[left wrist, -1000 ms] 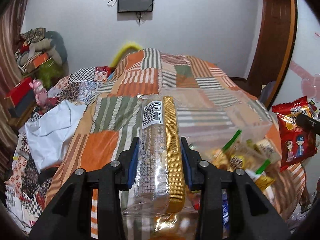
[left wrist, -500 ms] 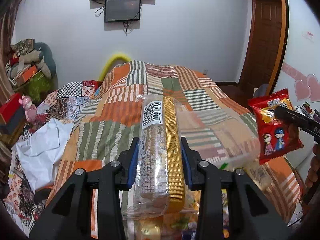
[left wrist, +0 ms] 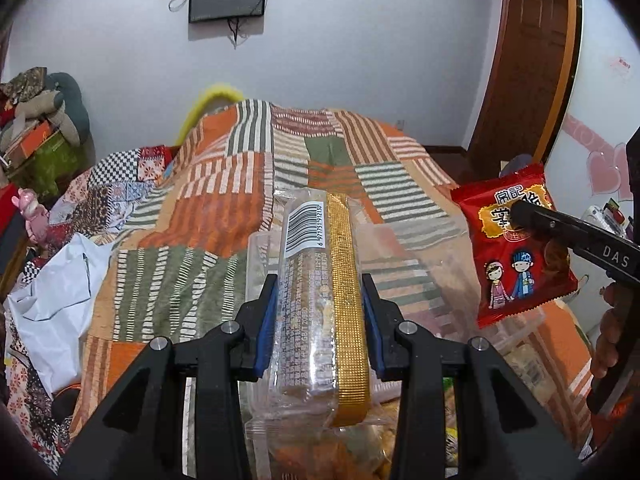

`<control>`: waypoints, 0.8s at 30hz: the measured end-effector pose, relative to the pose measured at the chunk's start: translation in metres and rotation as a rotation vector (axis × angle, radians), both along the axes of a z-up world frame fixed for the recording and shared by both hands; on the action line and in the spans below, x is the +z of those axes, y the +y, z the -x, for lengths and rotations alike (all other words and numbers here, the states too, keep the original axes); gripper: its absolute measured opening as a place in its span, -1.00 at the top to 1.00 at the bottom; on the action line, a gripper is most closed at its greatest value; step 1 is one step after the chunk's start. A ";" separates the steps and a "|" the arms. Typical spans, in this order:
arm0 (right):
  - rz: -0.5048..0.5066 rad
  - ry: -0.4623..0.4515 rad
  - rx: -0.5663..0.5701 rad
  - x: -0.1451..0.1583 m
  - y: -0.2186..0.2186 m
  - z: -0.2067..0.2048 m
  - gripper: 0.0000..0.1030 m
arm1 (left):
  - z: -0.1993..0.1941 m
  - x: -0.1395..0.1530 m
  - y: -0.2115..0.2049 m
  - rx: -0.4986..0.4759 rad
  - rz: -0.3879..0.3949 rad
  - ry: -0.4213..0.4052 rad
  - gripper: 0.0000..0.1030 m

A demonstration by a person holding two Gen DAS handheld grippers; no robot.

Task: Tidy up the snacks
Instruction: 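Lower the red bag into the clear box with the right gripper while the left drops the roll in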

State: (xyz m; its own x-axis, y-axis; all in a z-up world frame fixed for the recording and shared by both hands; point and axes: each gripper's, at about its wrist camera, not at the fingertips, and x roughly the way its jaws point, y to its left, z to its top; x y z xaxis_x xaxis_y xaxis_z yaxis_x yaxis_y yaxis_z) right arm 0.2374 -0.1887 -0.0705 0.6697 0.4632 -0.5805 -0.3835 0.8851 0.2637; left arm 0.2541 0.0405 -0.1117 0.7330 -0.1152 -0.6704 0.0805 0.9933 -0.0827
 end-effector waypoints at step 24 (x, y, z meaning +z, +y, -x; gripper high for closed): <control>0.136 0.167 0.092 -0.049 0.028 -0.025 0.64 | -0.025 -0.031 -0.020 -0.057 -0.055 0.116 0.32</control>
